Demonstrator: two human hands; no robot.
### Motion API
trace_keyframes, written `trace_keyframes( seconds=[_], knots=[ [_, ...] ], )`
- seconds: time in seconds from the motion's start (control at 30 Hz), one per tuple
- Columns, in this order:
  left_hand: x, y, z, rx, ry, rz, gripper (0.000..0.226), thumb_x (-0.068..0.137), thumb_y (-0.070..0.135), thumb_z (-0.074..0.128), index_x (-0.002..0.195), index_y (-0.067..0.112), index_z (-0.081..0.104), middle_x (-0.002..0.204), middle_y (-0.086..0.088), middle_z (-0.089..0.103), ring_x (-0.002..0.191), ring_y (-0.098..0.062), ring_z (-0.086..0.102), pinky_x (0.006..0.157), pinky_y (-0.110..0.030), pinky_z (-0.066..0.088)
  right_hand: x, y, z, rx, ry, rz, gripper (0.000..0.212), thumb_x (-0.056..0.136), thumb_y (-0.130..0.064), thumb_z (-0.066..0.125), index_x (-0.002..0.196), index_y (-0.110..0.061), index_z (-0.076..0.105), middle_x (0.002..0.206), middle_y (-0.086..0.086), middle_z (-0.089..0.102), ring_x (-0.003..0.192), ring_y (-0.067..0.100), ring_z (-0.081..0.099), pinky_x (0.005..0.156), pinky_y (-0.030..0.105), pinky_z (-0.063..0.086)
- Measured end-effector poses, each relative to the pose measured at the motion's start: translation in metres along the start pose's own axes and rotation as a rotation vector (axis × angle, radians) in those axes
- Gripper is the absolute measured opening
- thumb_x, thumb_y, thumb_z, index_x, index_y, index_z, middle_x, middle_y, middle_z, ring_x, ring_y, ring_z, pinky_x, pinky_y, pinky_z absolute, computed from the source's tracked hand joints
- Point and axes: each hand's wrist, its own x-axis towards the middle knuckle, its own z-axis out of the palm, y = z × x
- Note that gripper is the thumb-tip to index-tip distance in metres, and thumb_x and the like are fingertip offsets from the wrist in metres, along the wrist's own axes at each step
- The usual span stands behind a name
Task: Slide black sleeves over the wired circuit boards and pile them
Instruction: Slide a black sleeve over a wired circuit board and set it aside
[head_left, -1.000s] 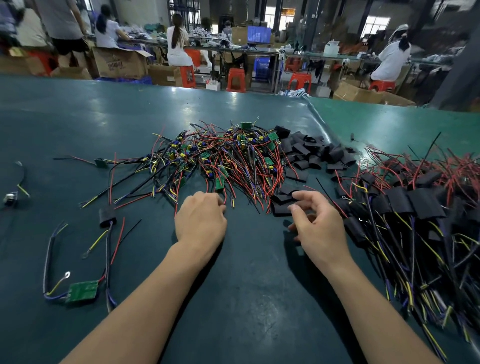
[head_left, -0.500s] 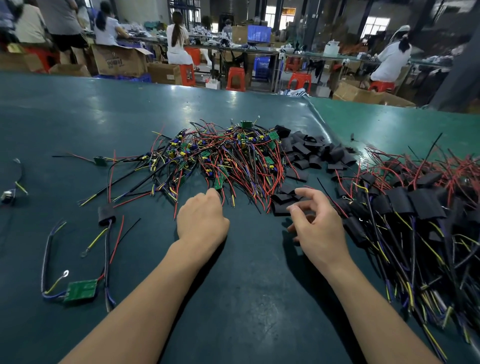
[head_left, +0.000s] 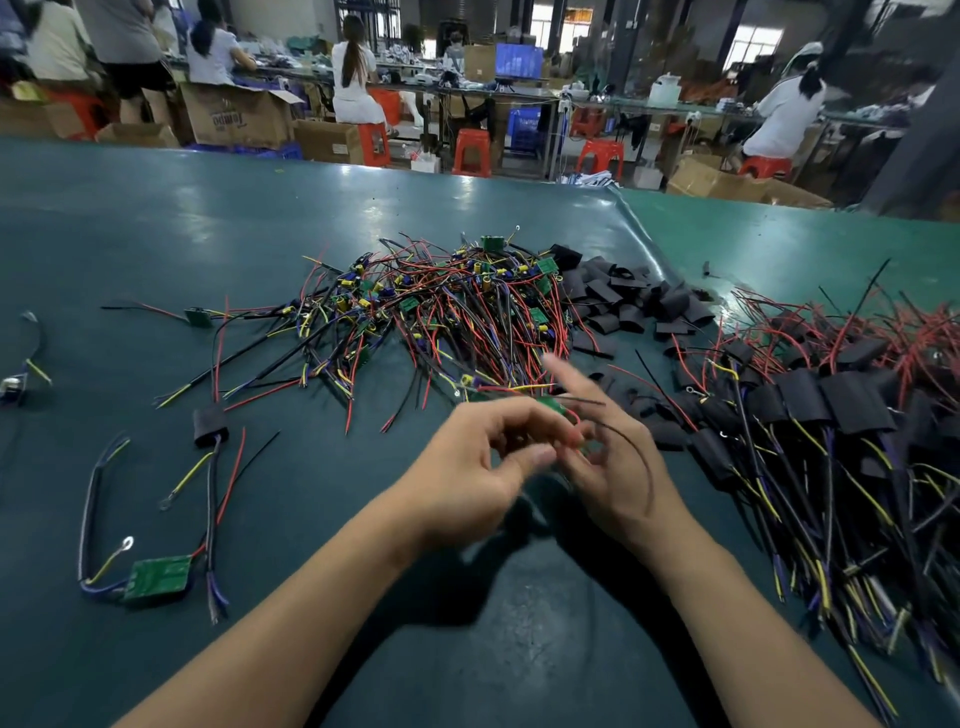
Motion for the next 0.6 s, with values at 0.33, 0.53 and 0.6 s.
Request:
trace_keyframes(
  seconds=[0.33, 0.53, 0.6],
  knots=[
    [0.006, -0.032, -0.002, 0.55, 0.149, 0.081, 0.011, 0.089, 0.021, 0.07, 0.097, 0.015, 0.071, 0.093, 0.005, 0.067, 0.093, -0.015, 0.057, 0.088, -0.037, 0.047, 0.006, -0.012, -0.01, 0.607, 0.251, 0.285, 0.013, 0.084, -0.027, 0.074, 0.091, -0.016, 0.076, 0.086, 0.009, 0.074, 0.078, 0.022, 0.07, 0.06, 0.03, 0.054],
    [0.009, -0.041, 0.001, 0.782, -0.026, -0.007, 0.04, 0.095, 0.056, 0.05, 0.128, 0.036, 0.061, 0.135, 0.012, 0.056, 0.128, -0.014, 0.041, 0.105, -0.038, 0.034, 0.005, -0.02, -0.015, 0.728, 0.211, 0.302, 0.017, 0.089, -0.014, 0.063, 0.102, -0.015, 0.074, 0.092, 0.012, 0.072, 0.076, 0.021, 0.068, 0.057, 0.025, 0.052],
    [0.009, -0.044, 0.001, 0.881, -0.01, -0.03, 0.039, 0.095, 0.061, 0.043, 0.114, 0.036, 0.066, 0.125, 0.015, 0.059, 0.126, -0.012, 0.04, 0.1, -0.033, 0.033, 0.007, -0.022, -0.021, 0.762, 0.3, 0.298, 0.02, 0.093, -0.009, 0.056, 0.106, -0.011, 0.071, 0.088, 0.009, 0.071, 0.072, 0.021, 0.068, 0.053, 0.024, 0.051]
  ],
)
